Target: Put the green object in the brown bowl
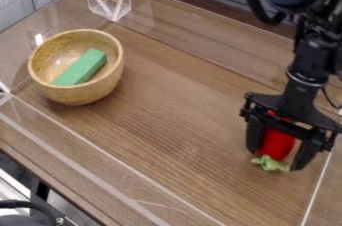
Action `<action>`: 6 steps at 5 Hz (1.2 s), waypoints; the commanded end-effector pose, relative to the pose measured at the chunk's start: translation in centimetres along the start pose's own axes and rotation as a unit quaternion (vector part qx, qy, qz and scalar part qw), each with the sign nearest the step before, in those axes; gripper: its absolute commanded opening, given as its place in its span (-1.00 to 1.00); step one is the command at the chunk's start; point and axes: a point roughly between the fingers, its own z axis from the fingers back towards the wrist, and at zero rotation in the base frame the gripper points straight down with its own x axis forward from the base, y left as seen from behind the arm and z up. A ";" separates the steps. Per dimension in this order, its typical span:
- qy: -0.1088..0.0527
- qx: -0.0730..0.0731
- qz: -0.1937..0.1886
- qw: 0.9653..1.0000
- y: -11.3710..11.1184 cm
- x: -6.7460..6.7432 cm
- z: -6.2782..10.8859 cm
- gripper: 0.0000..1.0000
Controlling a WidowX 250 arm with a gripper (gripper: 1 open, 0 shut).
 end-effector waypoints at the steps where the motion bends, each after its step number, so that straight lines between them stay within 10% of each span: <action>1: -0.027 -0.012 0.001 1.000 0.5 1.6 1.9 1.00; 3: -0.025 -0.016 0.013 0.999 1.3 -0.4 3.6 1.00; 6: -0.018 -0.009 -0.042 0.999 0.3 0.0 0.5 1.00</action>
